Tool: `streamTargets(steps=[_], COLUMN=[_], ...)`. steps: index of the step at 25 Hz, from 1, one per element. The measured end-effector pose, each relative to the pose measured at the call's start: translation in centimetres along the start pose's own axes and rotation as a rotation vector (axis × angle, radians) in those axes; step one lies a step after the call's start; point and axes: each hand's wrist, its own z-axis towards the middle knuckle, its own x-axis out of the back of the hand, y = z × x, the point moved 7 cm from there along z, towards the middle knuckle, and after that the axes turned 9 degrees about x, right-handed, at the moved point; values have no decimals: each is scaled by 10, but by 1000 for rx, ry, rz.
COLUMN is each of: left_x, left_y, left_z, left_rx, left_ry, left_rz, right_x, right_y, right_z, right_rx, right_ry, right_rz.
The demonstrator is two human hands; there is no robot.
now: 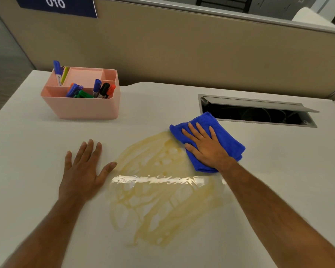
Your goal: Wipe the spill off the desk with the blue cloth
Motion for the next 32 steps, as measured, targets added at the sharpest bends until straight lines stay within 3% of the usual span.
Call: streamTargets(steps=[18, 25, 29, 32], left_x=[-5, -4, 1, 3], left_y=[-4, -4, -2, -1], left_z=[2, 2, 2, 2], left_rx=[-19, -21, -20, -30], left_ry=[11, -35, -68, -50], left_rz=[-1, -35, -54, -20], right_x=[-20, -27, -33, -44], right_y=[-30, -40, -69, -104], right_z=[-94, -135, -161, -168], right_rx=[-160, -289, -368, -444], right_ry=[29, 114, 110, 86], right_rz=[0, 227, 283, 156])
